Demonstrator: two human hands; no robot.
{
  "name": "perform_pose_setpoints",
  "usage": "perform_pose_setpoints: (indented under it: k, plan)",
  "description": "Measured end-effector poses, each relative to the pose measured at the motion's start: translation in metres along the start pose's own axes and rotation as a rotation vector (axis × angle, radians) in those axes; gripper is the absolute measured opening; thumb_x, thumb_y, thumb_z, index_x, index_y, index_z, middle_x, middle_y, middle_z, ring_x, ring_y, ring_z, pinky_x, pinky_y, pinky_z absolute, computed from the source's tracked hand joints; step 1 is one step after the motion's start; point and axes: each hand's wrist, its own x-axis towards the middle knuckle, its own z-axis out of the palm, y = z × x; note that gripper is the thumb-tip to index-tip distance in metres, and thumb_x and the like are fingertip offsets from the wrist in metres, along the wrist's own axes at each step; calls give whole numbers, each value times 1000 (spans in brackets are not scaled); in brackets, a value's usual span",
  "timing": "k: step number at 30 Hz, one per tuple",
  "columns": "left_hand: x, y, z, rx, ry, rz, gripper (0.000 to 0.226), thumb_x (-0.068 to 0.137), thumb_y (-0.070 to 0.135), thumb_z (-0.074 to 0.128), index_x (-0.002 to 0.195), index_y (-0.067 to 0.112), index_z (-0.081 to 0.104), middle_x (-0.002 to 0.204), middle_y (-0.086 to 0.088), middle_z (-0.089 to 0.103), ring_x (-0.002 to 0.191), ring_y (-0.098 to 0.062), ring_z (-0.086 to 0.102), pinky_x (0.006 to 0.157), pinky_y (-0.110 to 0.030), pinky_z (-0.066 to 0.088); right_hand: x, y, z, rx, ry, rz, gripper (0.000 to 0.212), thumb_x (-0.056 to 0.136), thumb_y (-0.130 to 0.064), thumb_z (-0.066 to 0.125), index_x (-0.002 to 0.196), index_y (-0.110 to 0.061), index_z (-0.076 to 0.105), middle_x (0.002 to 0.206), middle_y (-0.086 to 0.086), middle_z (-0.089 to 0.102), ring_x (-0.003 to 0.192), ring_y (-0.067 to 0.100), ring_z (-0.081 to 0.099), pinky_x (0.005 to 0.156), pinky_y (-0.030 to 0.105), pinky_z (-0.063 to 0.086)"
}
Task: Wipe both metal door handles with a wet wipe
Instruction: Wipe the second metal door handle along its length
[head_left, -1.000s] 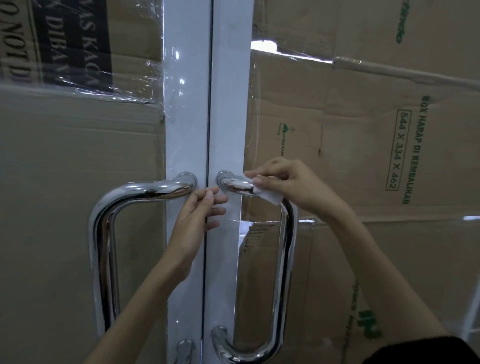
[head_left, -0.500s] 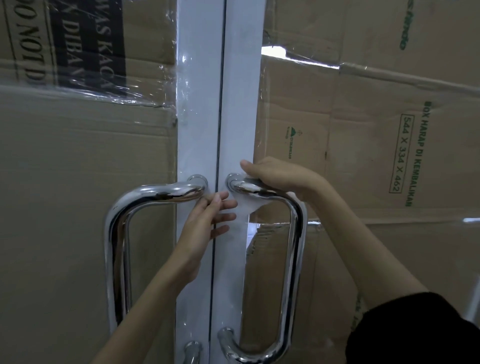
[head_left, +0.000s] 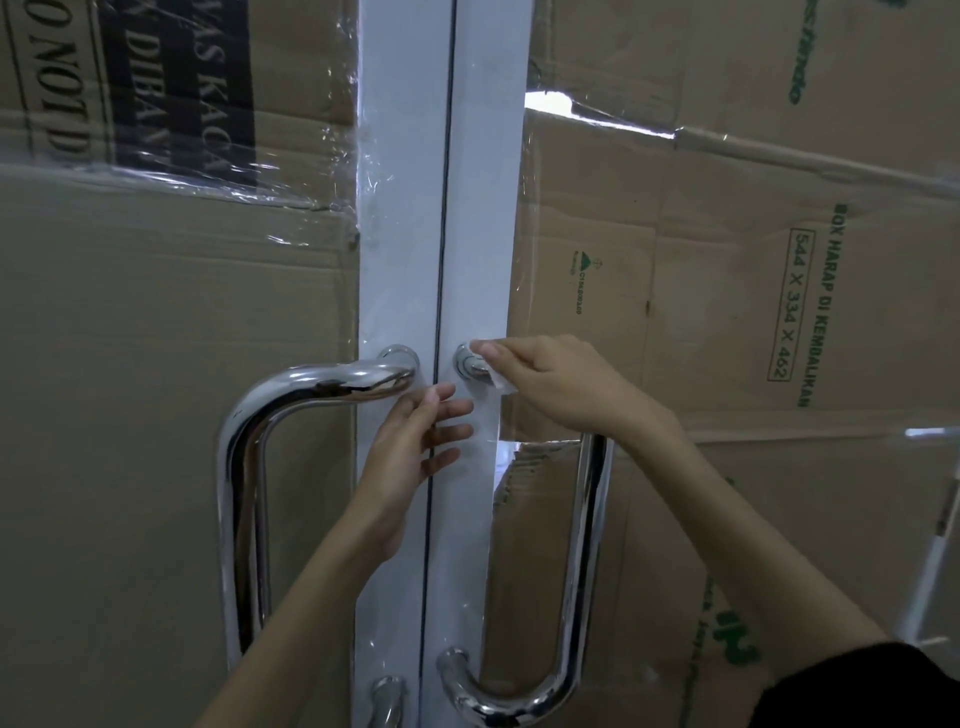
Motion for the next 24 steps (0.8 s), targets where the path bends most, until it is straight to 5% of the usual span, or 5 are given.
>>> perform_pose_setpoints:
  k: [5,10,14,19,24]
  plan:
    - [-2,-2,-15,-3,34,-4,26,100,32,40,111,22,61,102,5,71,95,-12,66,79,-27,47,-21,8,1,67,156,-147,46,99,-48,28,121,-25,61,119,-7,64,110,15,58,91,42,48]
    - [-3,-4,-18,80,69,-31,29,101,30,39,118,20,60,108,4,66,102,-15,59,87,-28,44,6,-12,43,-616,206,-257,42,98,-41,37,102,-13,68,122,7,59,99,30,58,79,41,48]
    - [-9,-3,-25,100,71,-23,21,100,28,41,107,25,61,108,4,65,102,-15,59,84,-26,43,-10,18,48,-682,387,-442,36,94,-33,48,85,-8,73,132,5,59,114,29,58,95,38,44]
    - [-13,0,-32,76,86,-17,20,100,25,42,104,24,61,104,3,66,100,-16,60,86,-27,45,-32,33,30,-506,457,-430,42,99,-38,37,100,-14,72,135,2,57,116,25,58,81,37,53]
    - [-14,3,-5,79,-6,-27,27,100,29,41,118,19,58,113,2,66,106,-15,61,88,-28,46,-14,9,50,-598,401,-535,43,101,-37,33,136,-19,51,130,4,60,125,28,51,105,40,39]
